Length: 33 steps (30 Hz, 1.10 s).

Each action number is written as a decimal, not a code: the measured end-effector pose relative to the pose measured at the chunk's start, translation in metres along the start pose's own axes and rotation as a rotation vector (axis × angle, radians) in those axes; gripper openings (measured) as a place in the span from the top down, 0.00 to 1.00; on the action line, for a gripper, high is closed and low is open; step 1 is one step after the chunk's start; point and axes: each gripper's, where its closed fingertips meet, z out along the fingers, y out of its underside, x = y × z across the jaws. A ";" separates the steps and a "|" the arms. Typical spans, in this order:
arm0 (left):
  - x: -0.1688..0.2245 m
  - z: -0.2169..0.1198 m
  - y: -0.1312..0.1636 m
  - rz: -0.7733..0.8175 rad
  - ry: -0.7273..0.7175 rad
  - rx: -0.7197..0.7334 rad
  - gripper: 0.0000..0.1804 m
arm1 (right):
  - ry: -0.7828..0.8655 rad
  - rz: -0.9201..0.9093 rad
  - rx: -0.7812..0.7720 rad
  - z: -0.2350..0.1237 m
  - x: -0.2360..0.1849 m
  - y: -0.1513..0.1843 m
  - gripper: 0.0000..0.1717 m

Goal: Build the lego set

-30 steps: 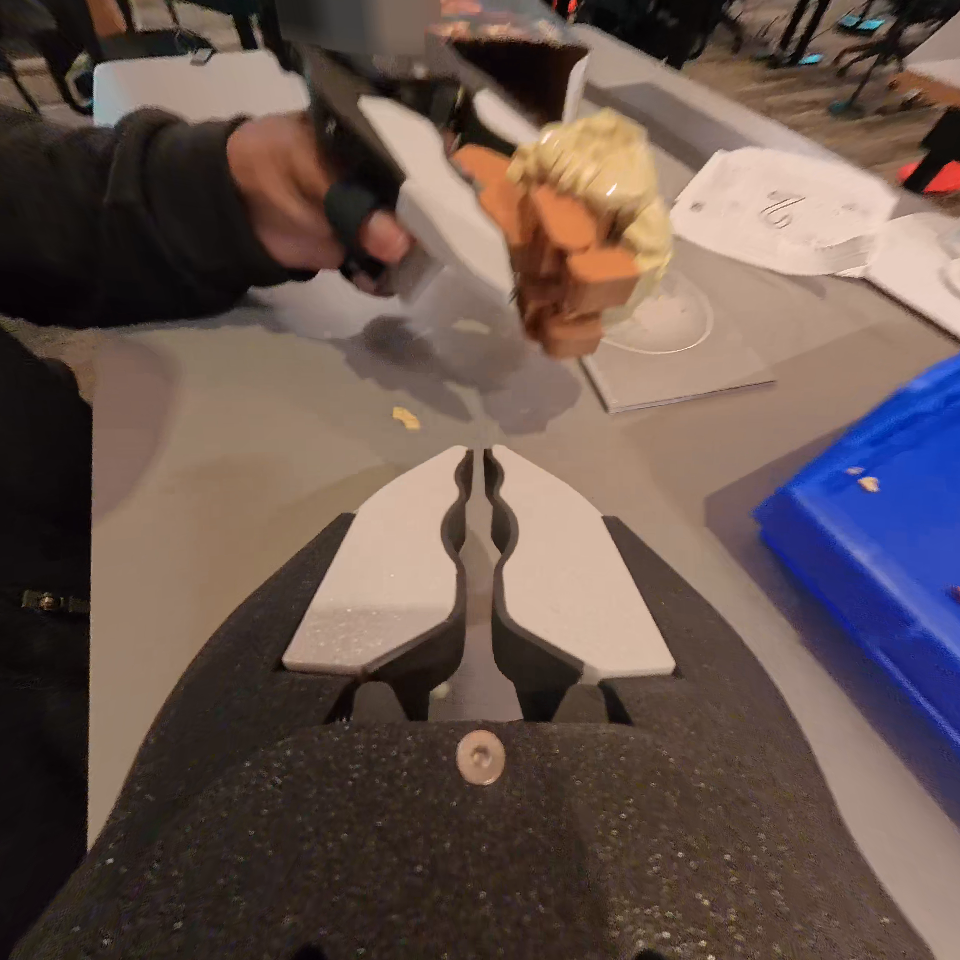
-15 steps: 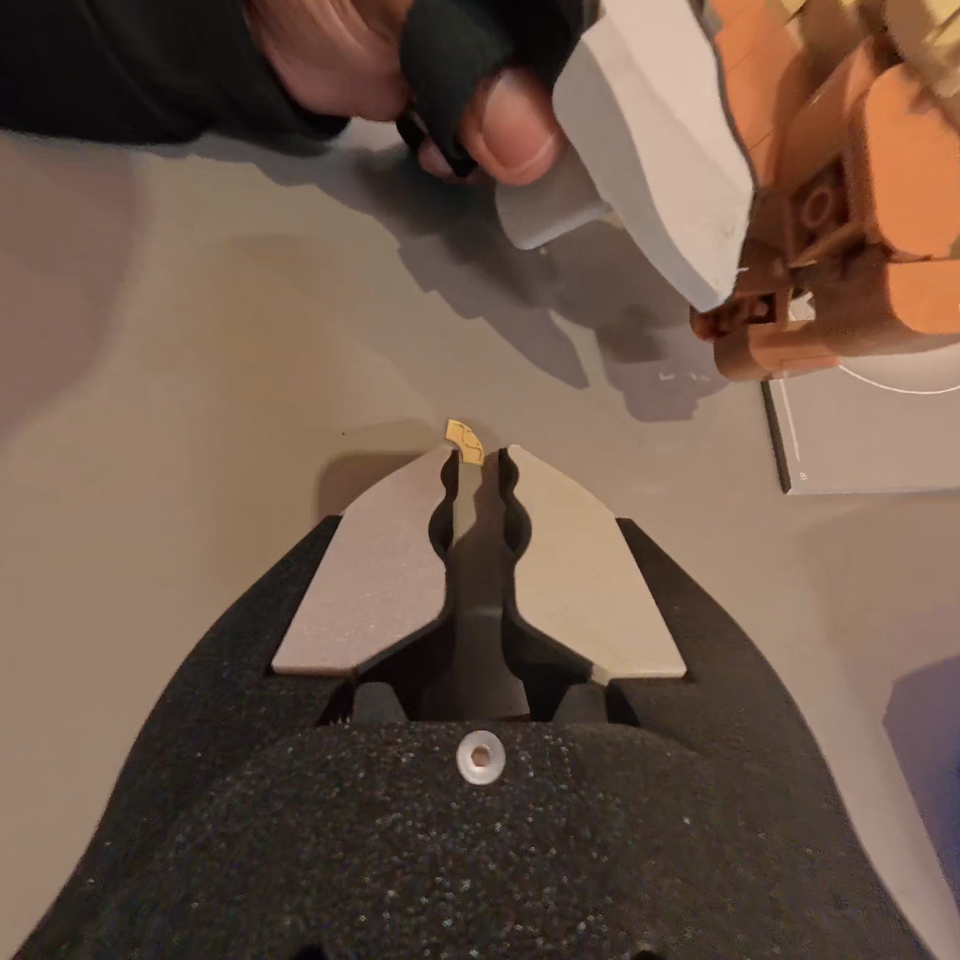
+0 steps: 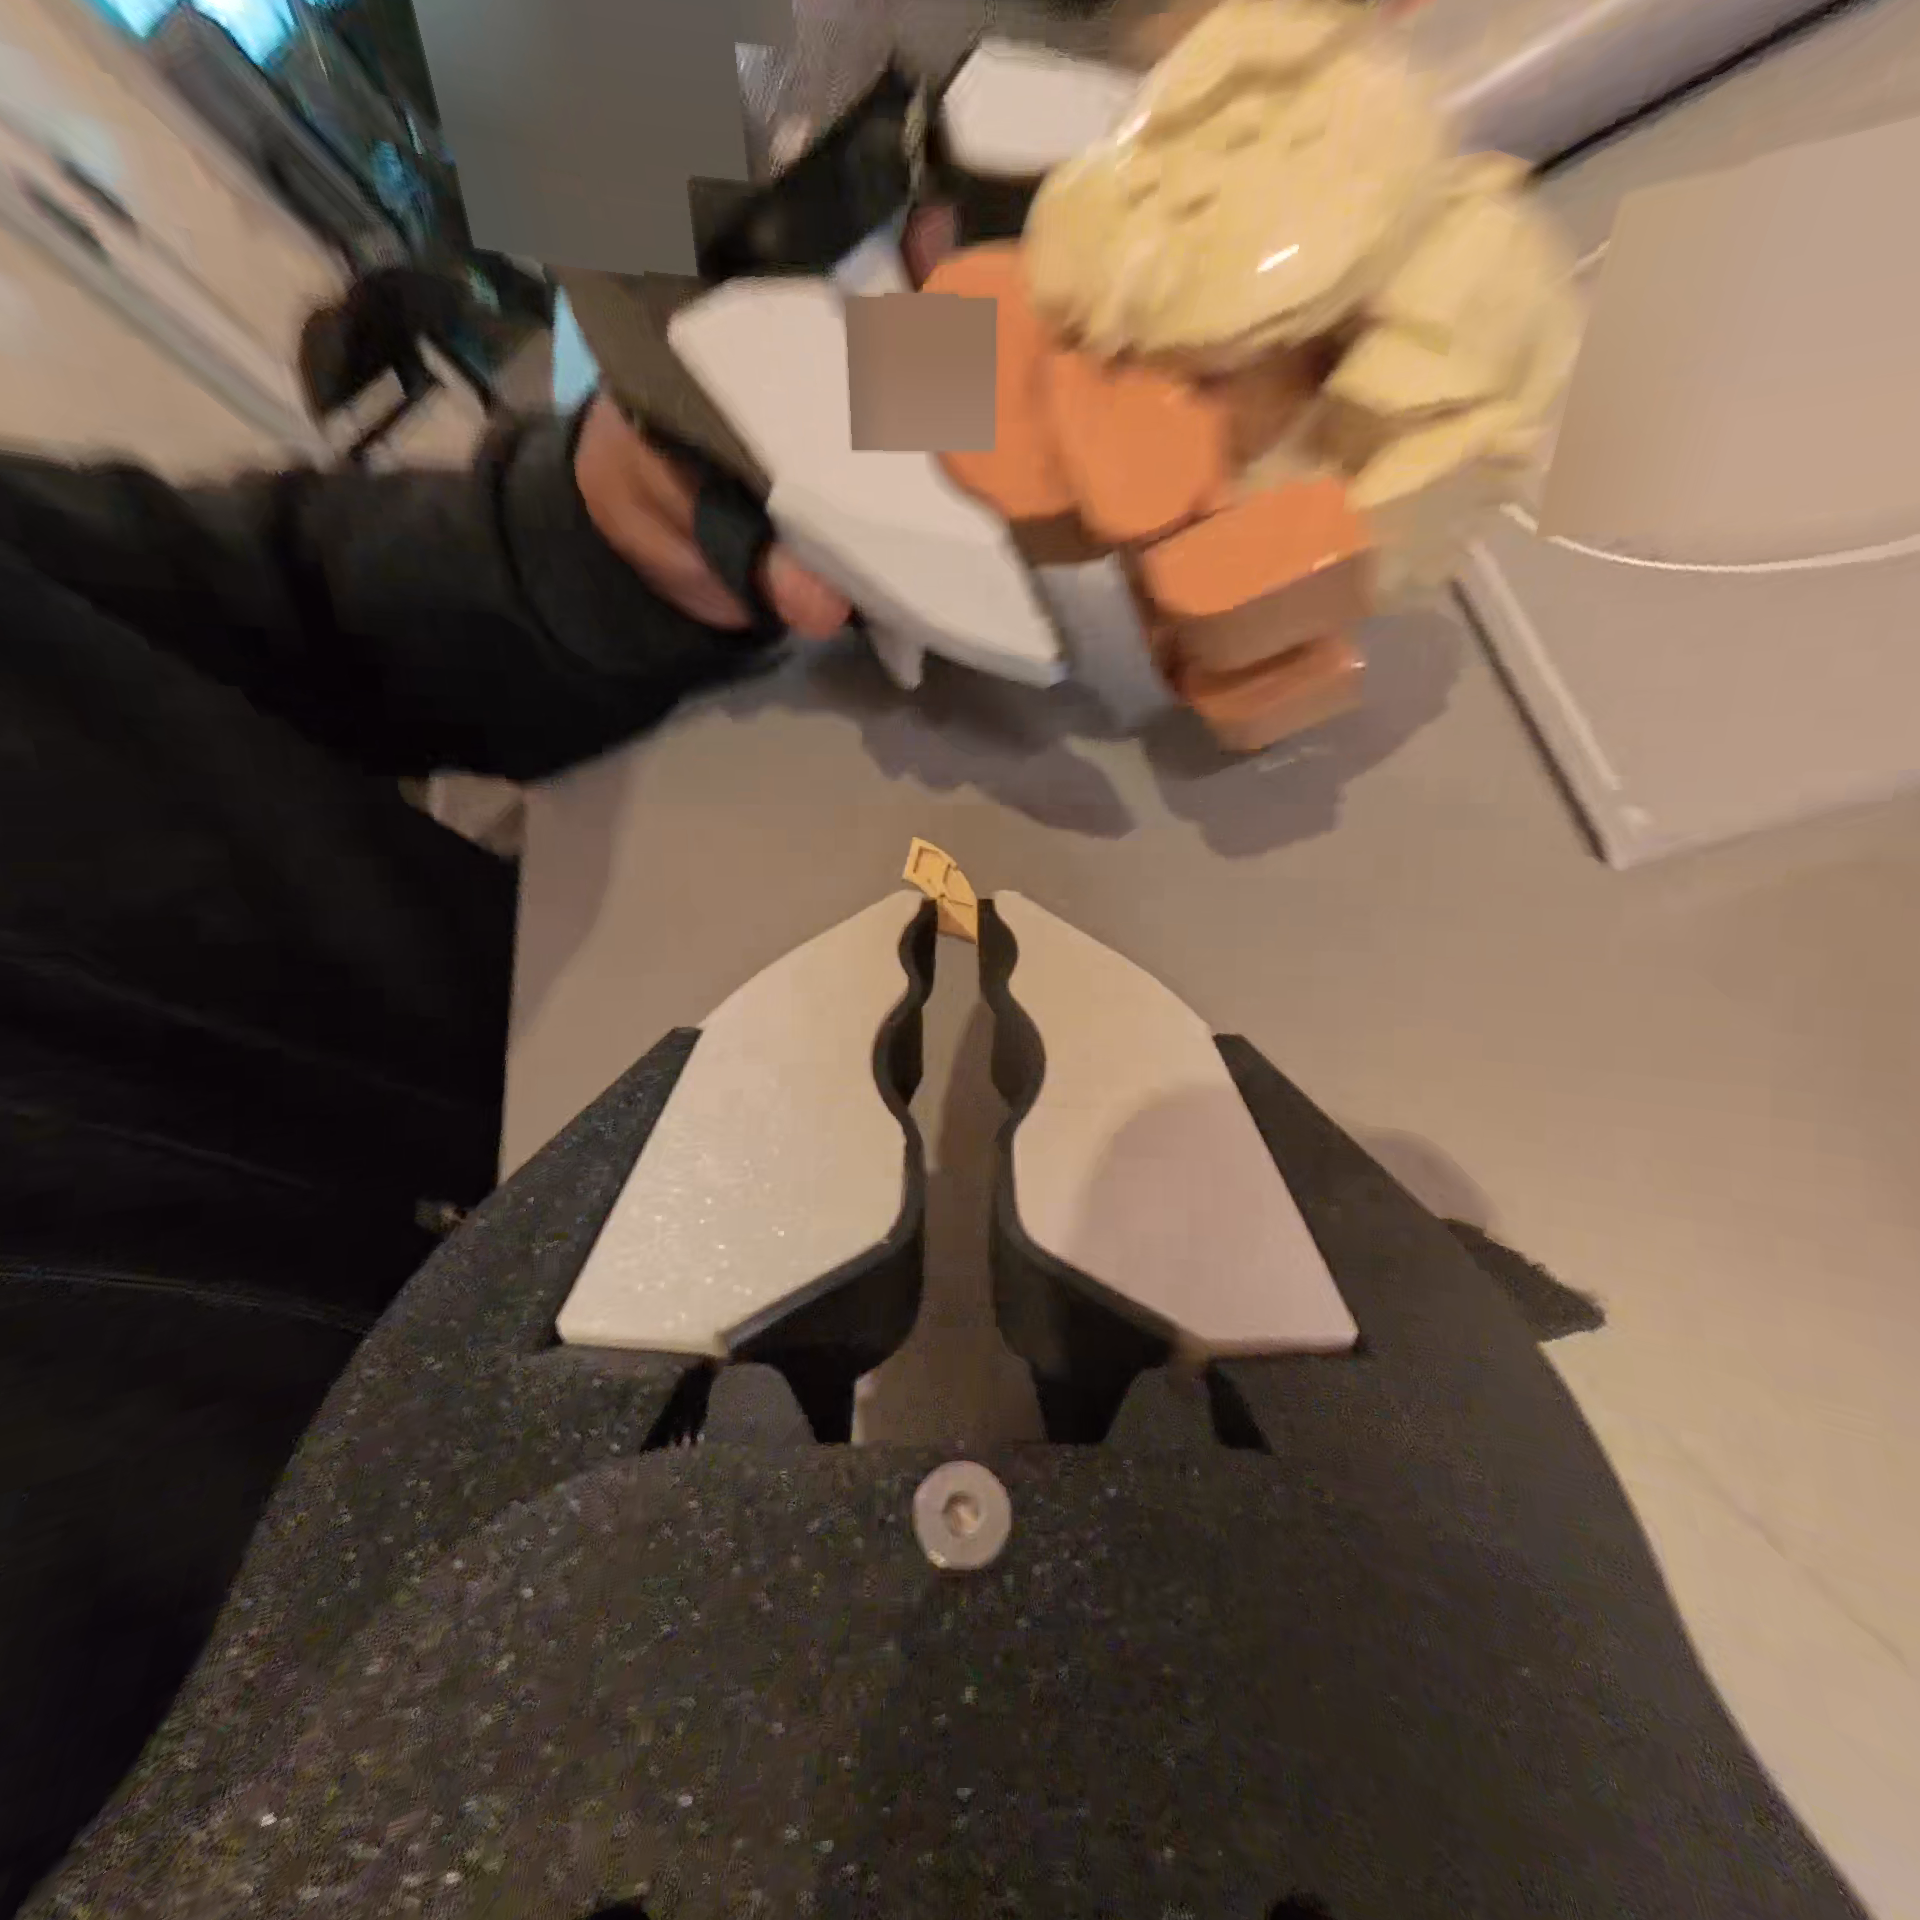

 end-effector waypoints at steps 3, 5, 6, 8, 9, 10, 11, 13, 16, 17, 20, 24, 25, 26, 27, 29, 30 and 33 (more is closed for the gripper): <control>0.002 0.002 0.003 0.030 0.002 -0.026 0.55 | 0.066 0.061 0.062 -0.022 0.021 -0.005 0.96; 0.004 0.004 0.007 0.058 -0.002 -0.050 0.55 | 0.176 0.006 0.038 -0.031 0.034 -0.002 0.96; 0.005 0.005 0.009 0.075 0.001 -0.067 0.55 | 0.228 -0.044 0.032 -0.034 0.038 -0.003 0.96; 0.009 0.007 0.014 0.109 0.006 -0.100 0.55 | 0.312 -0.134 0.036 -0.041 0.040 -0.011 0.96; 0.010 0.008 0.016 0.129 0.001 -0.112 0.55 | 0.343 -0.175 0.048 -0.044 0.040 -0.018 0.96; 0.011 0.009 0.017 0.147 -0.001 -0.122 0.55 | 0.364 -0.211 0.062 -0.047 0.038 -0.026 0.96; 0.013 0.010 0.019 0.159 0.002 -0.131 0.55 | 0.377 -0.239 0.074 -0.048 0.035 -0.033 0.96; 0.019 0.011 0.019 0.145 0.032 -0.133 0.55 | 0.390 -0.283 0.092 -0.046 0.030 -0.046 0.96; 0.031 0.012 0.016 0.091 0.095 -0.112 0.55 | 0.352 -0.316 0.111 -0.038 0.020 -0.059 0.96; 0.034 0.012 0.015 0.079 0.112 -0.106 0.55 | 0.321 -0.308 0.116 -0.034 0.016 -0.061 0.96; 0.039 0.012 0.015 0.069 0.134 -0.103 0.55 | 0.296 -0.296 0.112 -0.031 0.014 -0.063 0.96; 0.041 0.011 0.015 0.066 0.144 -0.105 0.55 | 0.335 -0.340 0.038 -0.032 0.016 -0.060 0.96; 0.043 0.011 0.015 0.059 0.152 -0.103 0.55 | 0.333 -0.345 0.016 -0.031 0.015 -0.059 0.96; 0.044 0.011 0.015 0.050 0.161 -0.101 0.55 | 0.332 -0.351 0.001 -0.030 0.014 -0.059 0.96; 0.045 0.011 0.014 0.040 0.172 -0.097 0.55 | 0.329 -0.356 -0.009 -0.030 0.013 -0.060 0.96; 0.048 0.010 0.013 0.019 0.195 -0.088 0.55 | 0.321 -0.366 -0.020 -0.029 0.012 -0.063 0.96; 0.050 0.010 0.012 0.009 0.205 -0.083 0.55 | 0.317 -0.371 -0.021 -0.029 0.010 -0.064 0.96; 0.051 0.009 0.010 -0.016 0.225 -0.073 0.56 | 0.317 -0.399 -0.012 -0.030 0.008 -0.071 0.96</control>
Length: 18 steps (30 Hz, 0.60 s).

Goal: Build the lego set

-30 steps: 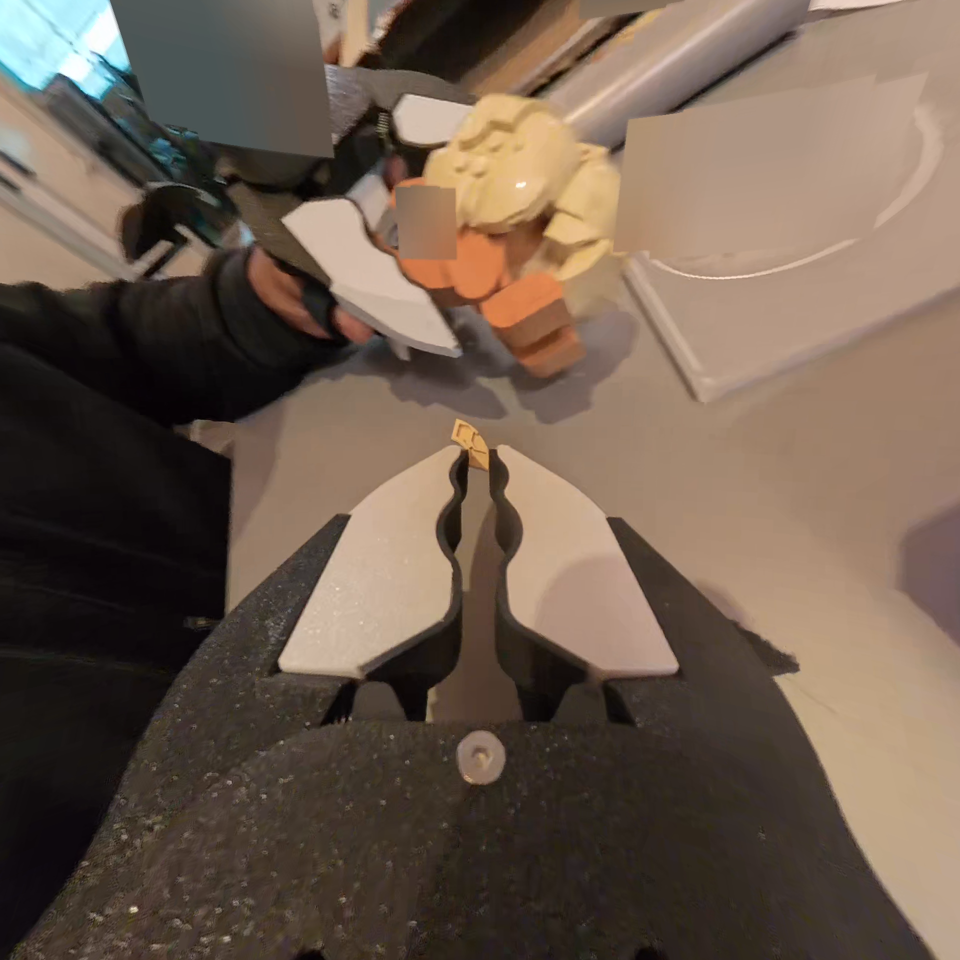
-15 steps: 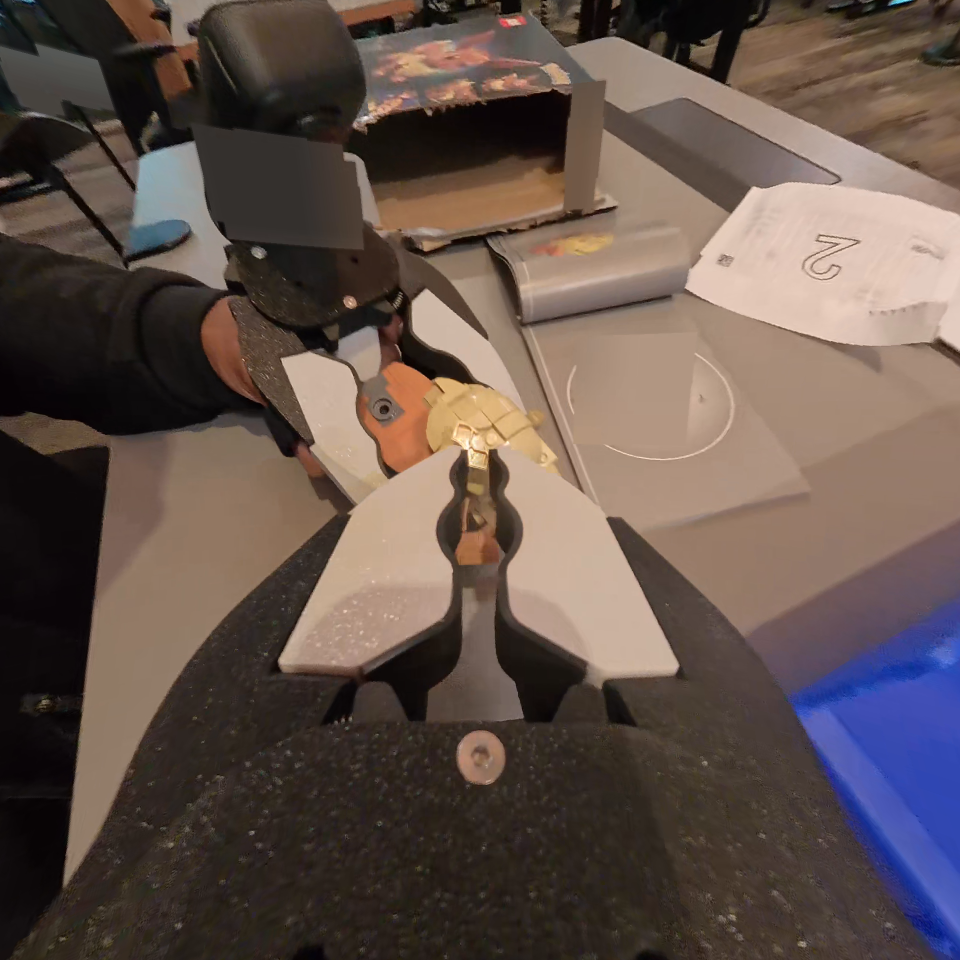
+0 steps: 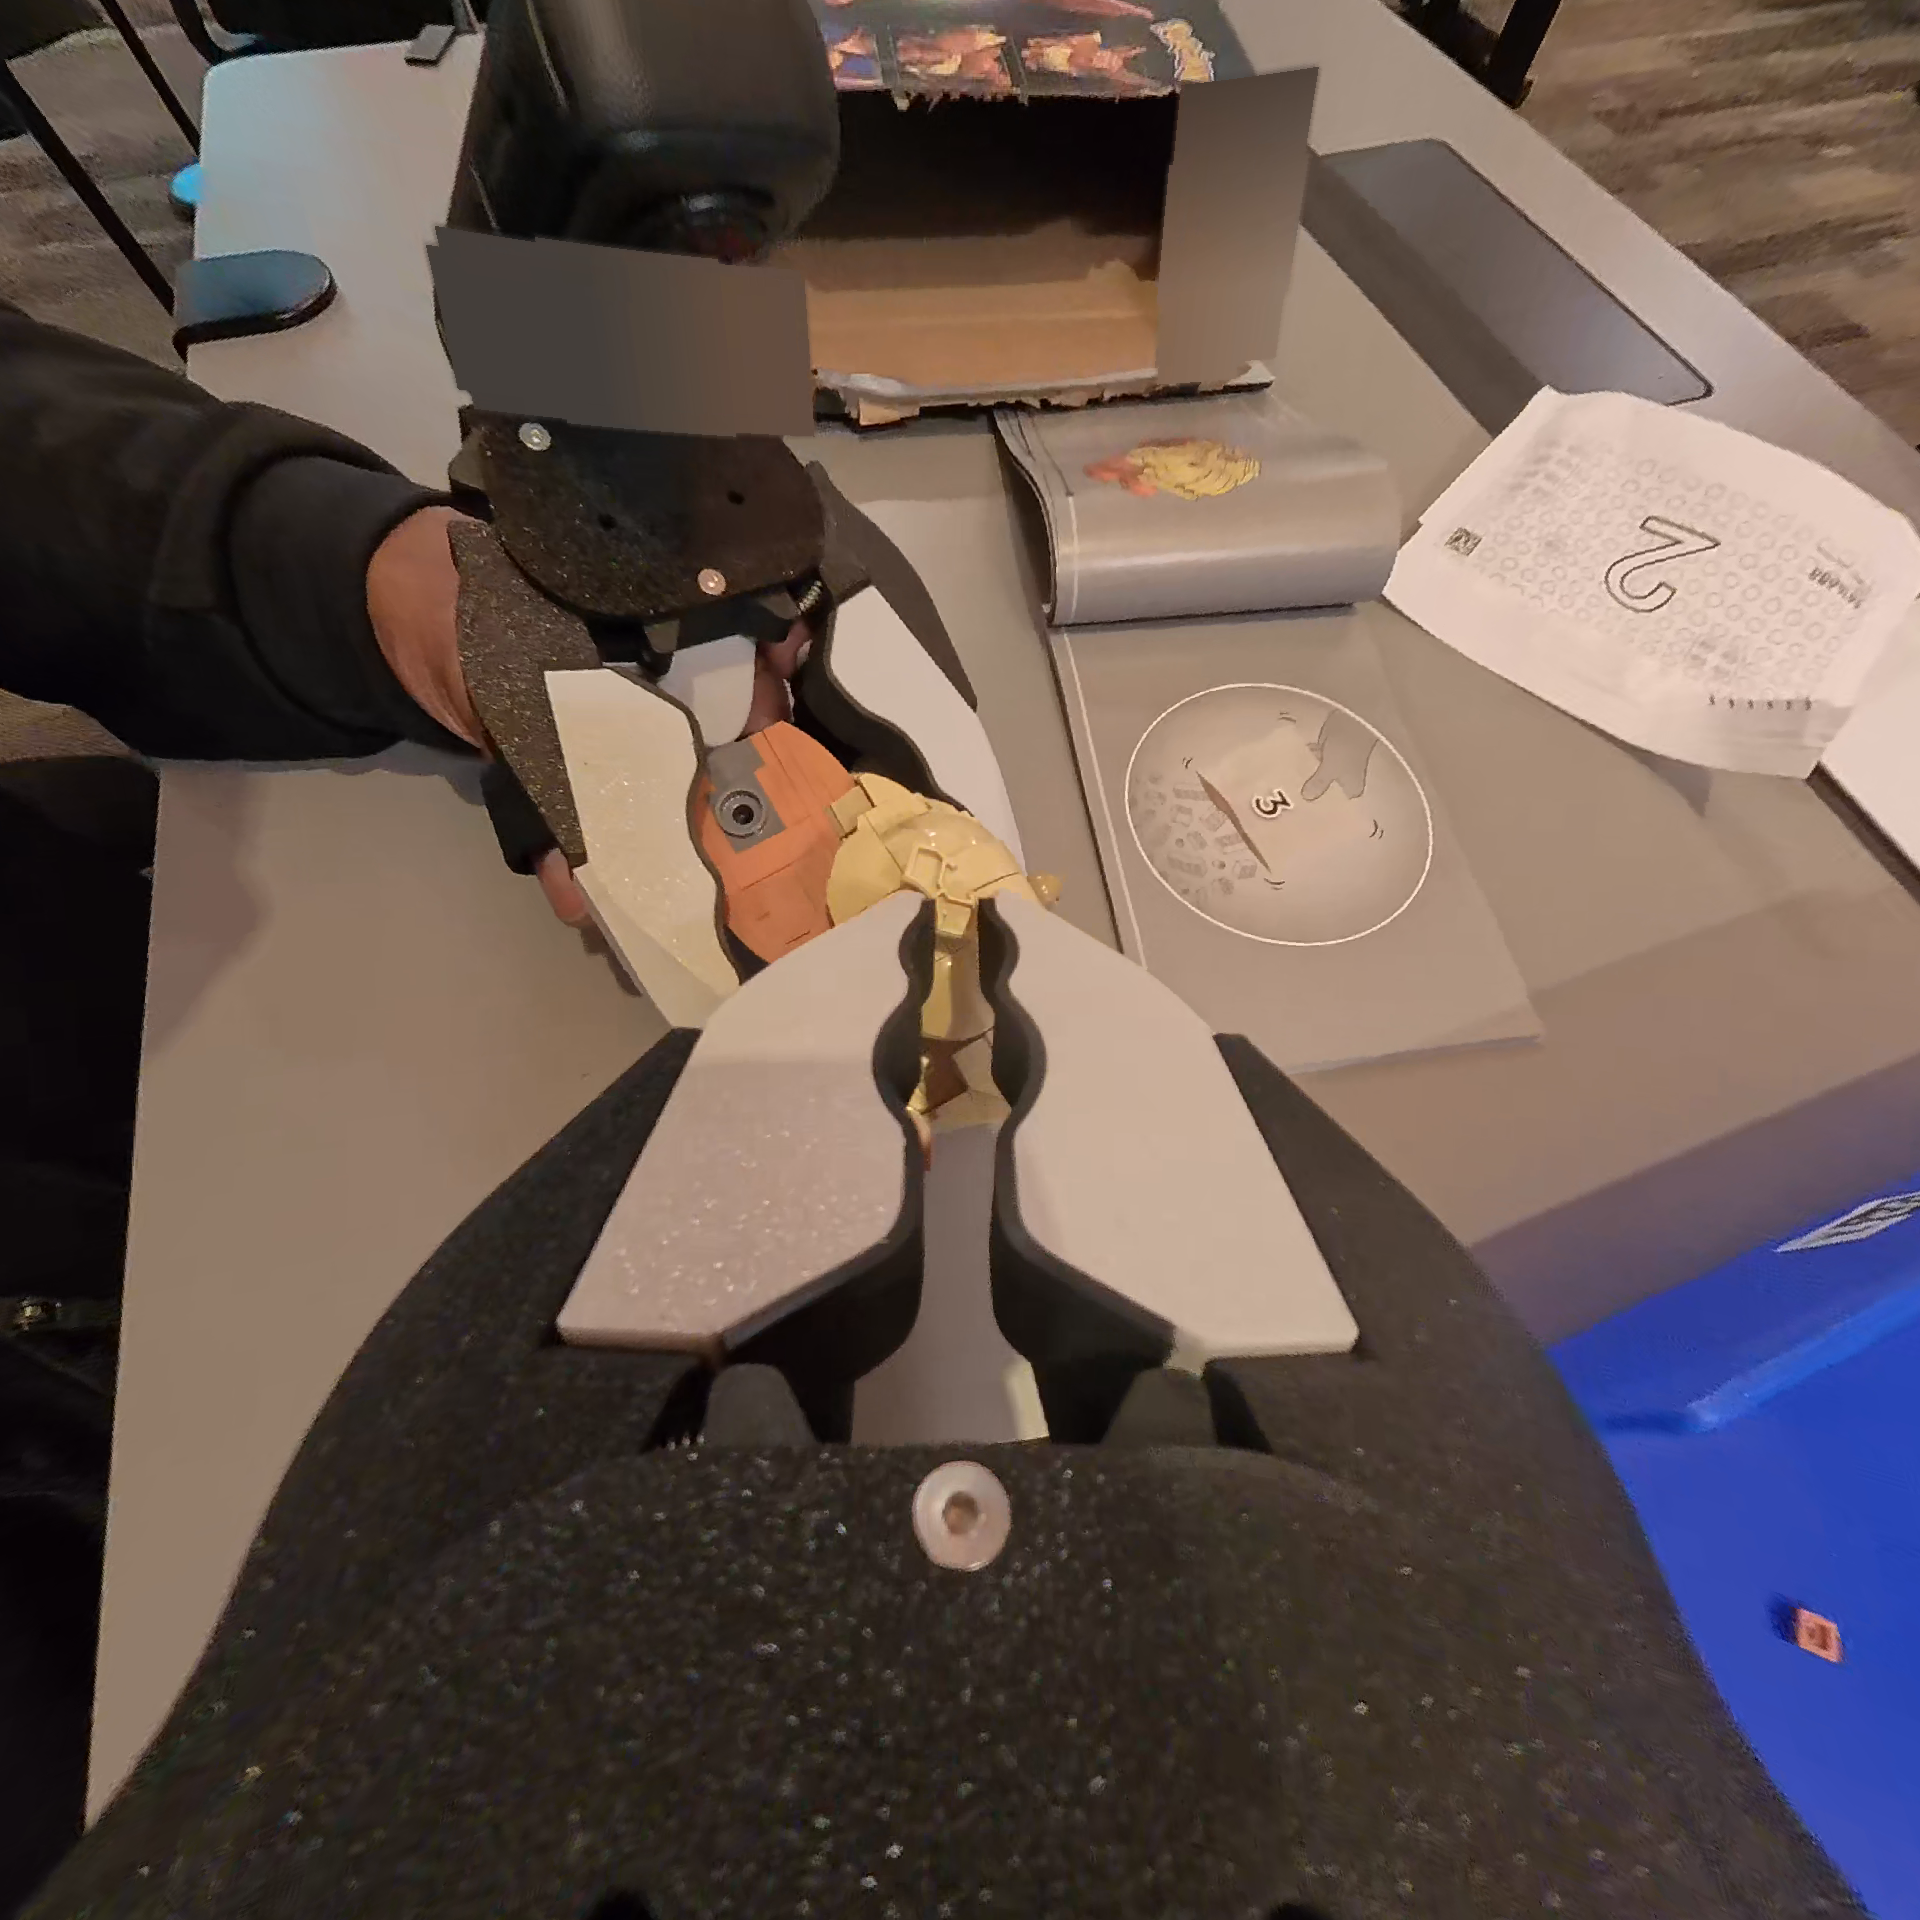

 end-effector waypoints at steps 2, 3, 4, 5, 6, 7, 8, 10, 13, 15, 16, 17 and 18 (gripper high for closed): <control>0.000 0.000 -0.001 -0.010 0.009 0.006 0.56 | 0.010 -0.010 -0.006 0.000 0.003 -0.001 0.96; 0.001 -0.001 -0.001 -0.015 0.014 0.010 0.56 | 0.008 -0.011 -0.015 0.001 0.003 0.000 0.96; 0.001 -0.001 -0.002 -0.020 0.020 0.014 0.56 | 0.002 -0.011 -0.022 0.002 0.003 0.001 0.96; 0.002 -0.001 -0.002 -0.024 0.024 0.018 0.56 | -0.002 -0.011 -0.026 0.003 0.002 0.001 0.96; 0.002 -0.001 -0.002 -0.026 0.026 0.019 0.56 | -0.005 -0.011 -0.026 0.004 0.002 0.001 0.96; 0.002 -0.001 -0.002 -0.028 0.027 0.019 0.56 | -0.004 -0.010 -0.023 0.005 0.002 0.001 0.96; 0.002 -0.001 -0.002 -0.029 0.029 0.020 0.56 | -0.003 -0.009 -0.020 0.005 0.002 0.001 0.96; 0.002 -0.002 -0.003 -0.034 0.034 0.023 0.56 | -0.003 -0.006 -0.014 0.005 0.002 0.000 0.96; 0.003 -0.002 -0.004 -0.045 0.048 0.035 0.56 | -0.005 -0.002 -0.003 0.005 0.003 -0.001 0.95; 0.004 -0.002 -0.005 -0.052 0.059 0.043 0.56 | -0.010 0.002 0.006 0.004 0.003 -0.002 0.93; 0.005 -0.003 -0.006 -0.054 0.064 0.045 0.55 | -0.014 0.003 0.009 0.004 0.003 -0.002 0.93; 0.005 -0.003 -0.006 -0.055 0.066 0.047 0.55 | -0.018 0.003 0.012 0.003 0.002 -0.002 0.93; 0.005 -0.003 -0.006 -0.055 0.068 0.049 0.55 | -0.023 0.002 0.015 0.003 0.002 -0.003 0.93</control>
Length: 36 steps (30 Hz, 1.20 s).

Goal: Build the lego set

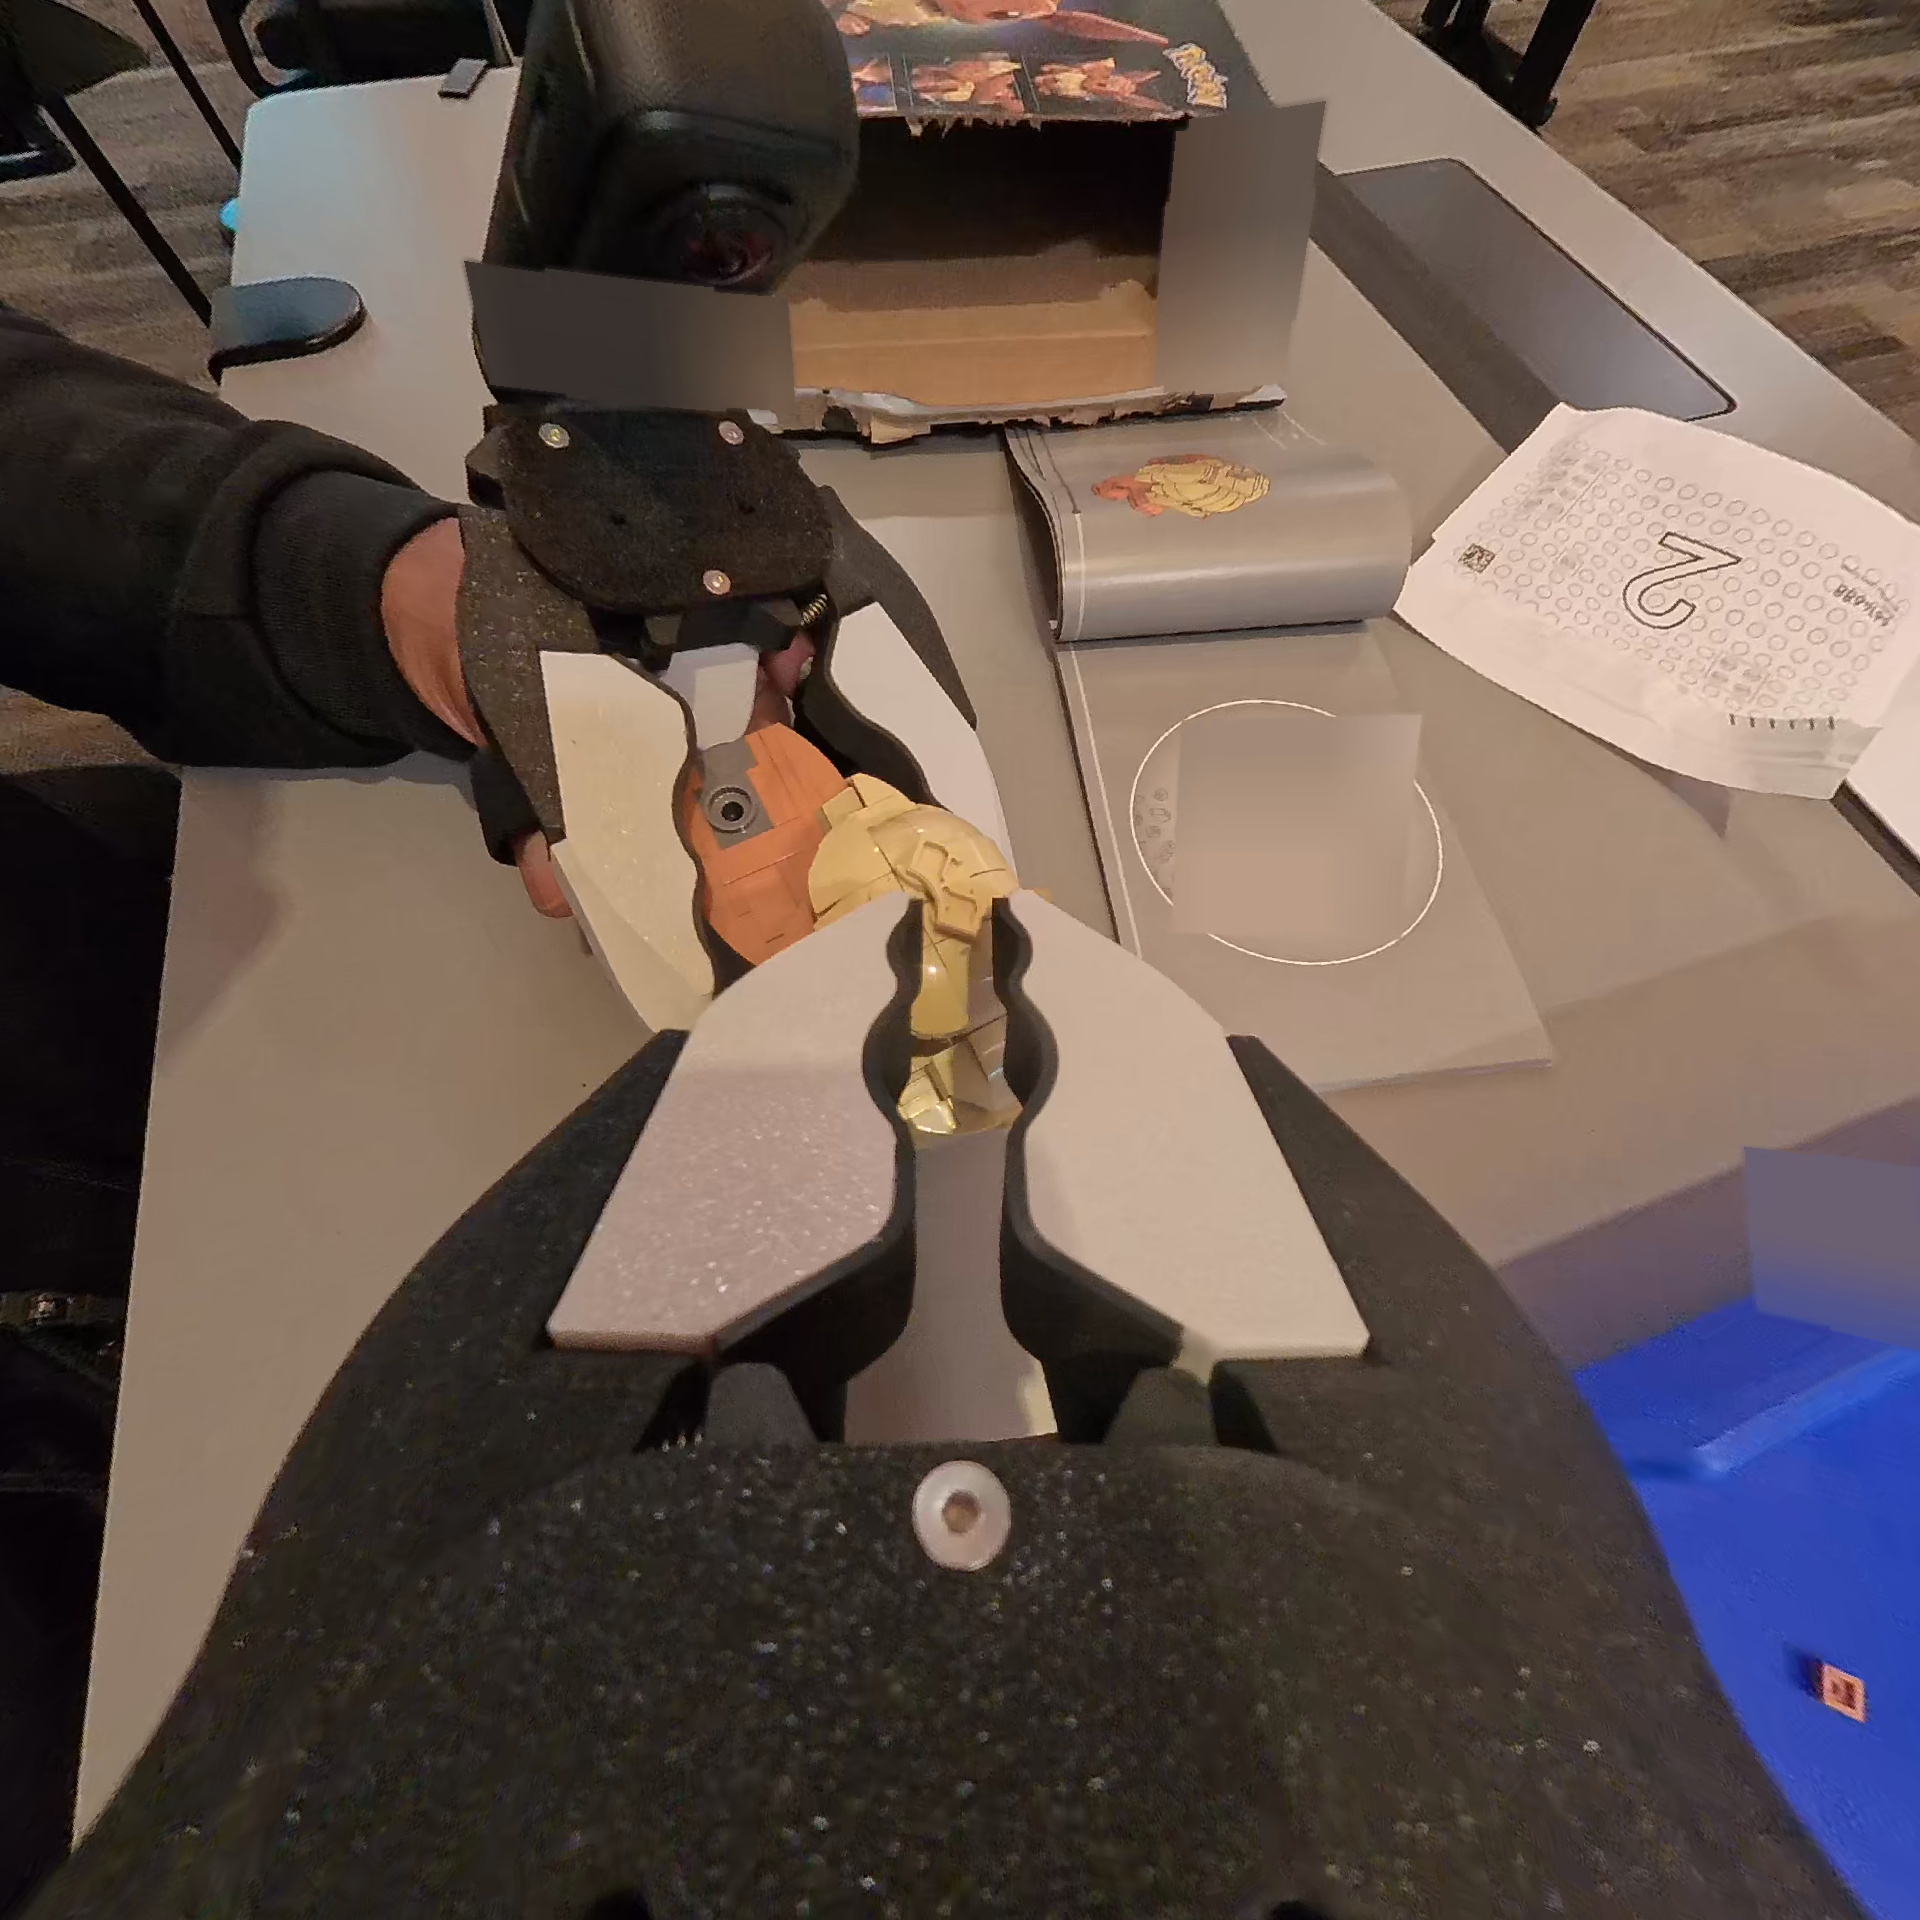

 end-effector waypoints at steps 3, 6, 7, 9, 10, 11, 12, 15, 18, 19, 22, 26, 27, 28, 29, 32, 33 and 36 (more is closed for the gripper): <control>0.000 0.000 -0.001 -0.004 0.005 0.005 0.55 | -0.024 -0.004 0.010 -0.003 -0.002 -0.002 0.92; 0.001 0.000 0.000 -0.001 0.010 0.003 0.55 | -0.081 -0.001 0.027 -0.008 -0.004 -0.008 0.92; 0.001 0.000 0.000 0.003 0.010 0.001 0.55 | -0.100 0.003 0.026 -0.009 -0.004 -0.009 0.93; 0.002 0.001 0.000 0.012 0.010 -0.003 0.55 | -0.126 0.013 0.011 -0.009 -0.001 -0.010 0.93; 0.003 0.001 0.000 0.016 0.010 -0.003 0.55 | -0.140 0.018 -0.001 -0.009 0.000 -0.010 0.93; 0.003 0.001 0.000 0.020 0.011 -0.004 0.55 | -0.149 0.020 -0.012 -0.008 0.001 -0.009 0.93; 0.003 0.001 0.001 0.022 0.011 -0.006 0.55 | -0.155 0.020 -0.021 -0.007 0.001 -0.009 0.94; 0.004 0.001 0.001 0.025 0.012 -0.007 0.55 | -0.169 0.008 -0.056 -0.004 0.002 -0.004 0.94; 0.004 0.001 0.001 0.027 0.012 -0.008 0.55 | -0.170 0.007 -0.069 -0.003 0.003 -0.001 0.94; 0.004 0.001 0.001 0.028 0.012 -0.009 0.55 | -0.173 0.009 -0.070 -0.002 0.002 -0.001 0.94; 0.004 0.001 0.001 0.028 0.011 -0.012 0.55 | -0.182 0.009 -0.068 -0.002 0.001 0.000 0.94; 0.004 0.001 0.001 0.025 0.011 -0.010 0.55 | -0.182 -0.016 -0.069 -0.003 -0.001 0.001 0.95; 0.004 0.001 0.001 0.025 0.010 -0.010 0.55 | -0.182 -0.023 -0.069 -0.003 -0.002 0.002 0.95; 0.003 0.001 0.001 0.025 0.010 -0.011 0.55 | -0.181 -0.030 -0.069 -0.003 -0.003 0.002 0.96; 0.004 0.002 0.001 0.026 0.009 -0.012 0.55 | -0.178 -0.037 -0.069 -0.003 -0.003 0.002 0.96; 0.004 0.002 0.002 0.029 0.008 -0.013 0.55 | -0.174 -0.060 -0.064 -0.004 -0.004 0.002 0.96; 0.004 0.002 0.001 0.028 0.007 -0.013 0.55 | -0.180 -0.062 -0.064 -0.004 -0.005 0.002 0.96; 0.003 0.001 0.001 0.025 0.007 -0.011 0.55 | -0.186 -0.072 -0.065 -0.004 -0.008 0.003 0.96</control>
